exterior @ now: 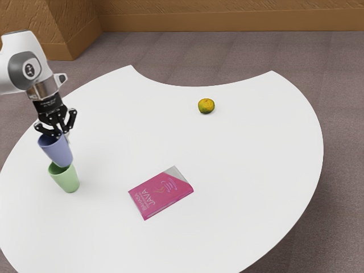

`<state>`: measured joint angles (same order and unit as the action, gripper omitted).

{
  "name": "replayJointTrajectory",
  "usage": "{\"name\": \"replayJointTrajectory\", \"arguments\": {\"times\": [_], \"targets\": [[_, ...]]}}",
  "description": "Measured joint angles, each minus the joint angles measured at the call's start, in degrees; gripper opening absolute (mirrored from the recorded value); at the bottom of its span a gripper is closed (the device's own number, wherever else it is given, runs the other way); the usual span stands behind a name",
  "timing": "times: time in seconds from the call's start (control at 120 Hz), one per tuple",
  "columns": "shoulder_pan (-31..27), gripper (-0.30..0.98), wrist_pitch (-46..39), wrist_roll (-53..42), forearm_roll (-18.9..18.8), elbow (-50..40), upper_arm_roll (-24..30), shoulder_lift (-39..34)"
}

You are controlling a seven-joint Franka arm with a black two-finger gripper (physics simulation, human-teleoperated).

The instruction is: Place the right cup onto the left cup

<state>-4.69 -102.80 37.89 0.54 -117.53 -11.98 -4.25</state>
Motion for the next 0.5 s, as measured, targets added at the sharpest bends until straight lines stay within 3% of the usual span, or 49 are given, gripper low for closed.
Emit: {"name": "replayJointTrajectory", "arguments": {"times": [0.5], "targets": [[-0.8,-0.10,0.4,-0.1,-0.1,-0.9,-2.5,0.0]]}}
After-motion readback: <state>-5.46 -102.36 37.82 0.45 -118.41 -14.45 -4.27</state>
